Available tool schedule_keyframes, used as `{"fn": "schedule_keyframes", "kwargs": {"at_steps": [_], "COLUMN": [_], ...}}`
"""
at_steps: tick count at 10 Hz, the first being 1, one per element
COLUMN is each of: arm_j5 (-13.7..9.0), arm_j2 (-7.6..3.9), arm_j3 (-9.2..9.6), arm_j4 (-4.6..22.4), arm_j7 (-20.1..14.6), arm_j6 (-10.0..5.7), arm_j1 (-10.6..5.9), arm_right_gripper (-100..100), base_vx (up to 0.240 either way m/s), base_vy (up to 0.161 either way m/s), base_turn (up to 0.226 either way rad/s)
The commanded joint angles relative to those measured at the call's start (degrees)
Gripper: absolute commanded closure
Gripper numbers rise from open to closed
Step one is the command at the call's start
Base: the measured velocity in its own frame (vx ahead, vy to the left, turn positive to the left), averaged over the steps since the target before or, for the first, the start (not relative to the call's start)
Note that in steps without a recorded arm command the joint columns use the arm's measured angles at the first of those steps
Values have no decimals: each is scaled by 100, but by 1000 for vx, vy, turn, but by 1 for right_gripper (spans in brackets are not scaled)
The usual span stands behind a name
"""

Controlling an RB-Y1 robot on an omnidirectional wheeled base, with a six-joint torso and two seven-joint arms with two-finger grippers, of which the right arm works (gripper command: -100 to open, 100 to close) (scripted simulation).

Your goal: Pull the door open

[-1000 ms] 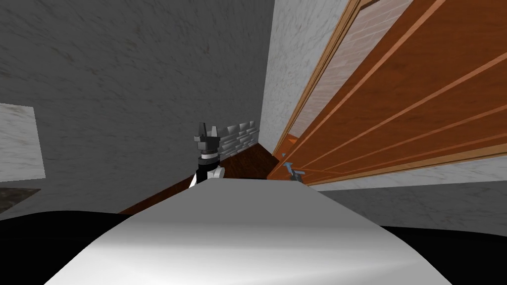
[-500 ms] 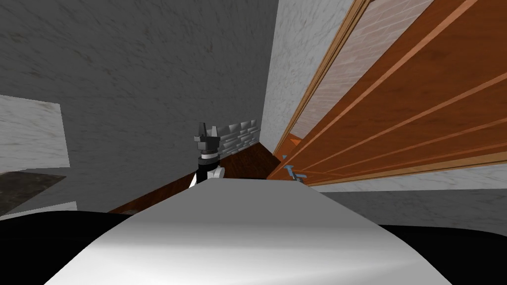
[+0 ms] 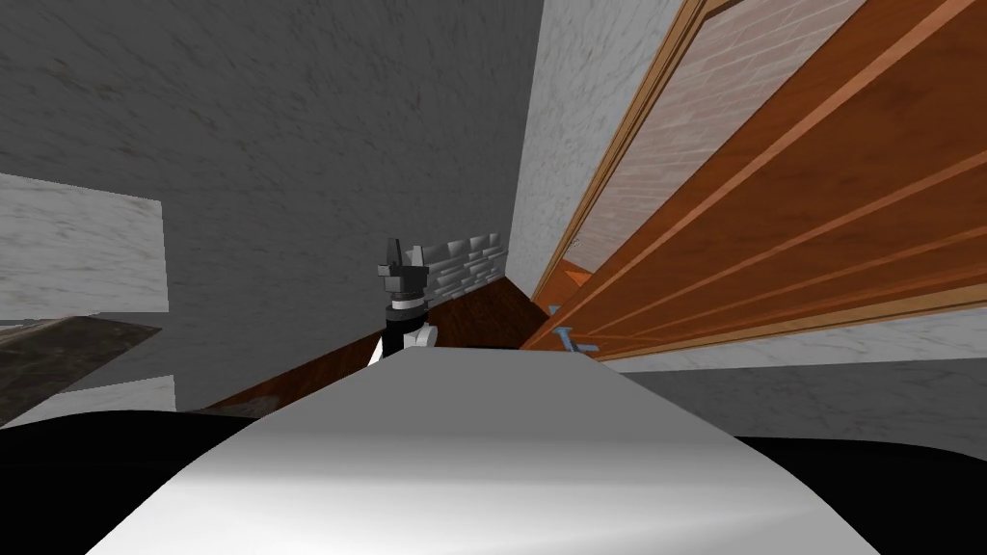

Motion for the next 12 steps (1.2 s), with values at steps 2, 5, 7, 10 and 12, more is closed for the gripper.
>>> {"fn": "schedule_keyframes", "kwargs": {"at_steps": [2, 5, 7, 10, 12], "arm_j5": [20, 68, 92, 140, 188], "arm_j2": [-82, 15, 42, 92, 139], "arm_j3": [132, 191, 240, 337, 432], "arm_j4": [63, 252, 325, 473, 621], "arm_j7": [-59, -79, -82, -88, -94], "arm_j6": [-317, -378, -421, -520, -630], "arm_j1": [167, 34, -2, -67, -125], "arm_right_gripper": [100, 100, 100, 100, 100], "base_vx": [-136, 44, 168, 172, 165], "base_vy": [-65, 31, 36, 84, 88], "base_turn": [43, 22, 36, 37, 45]}}
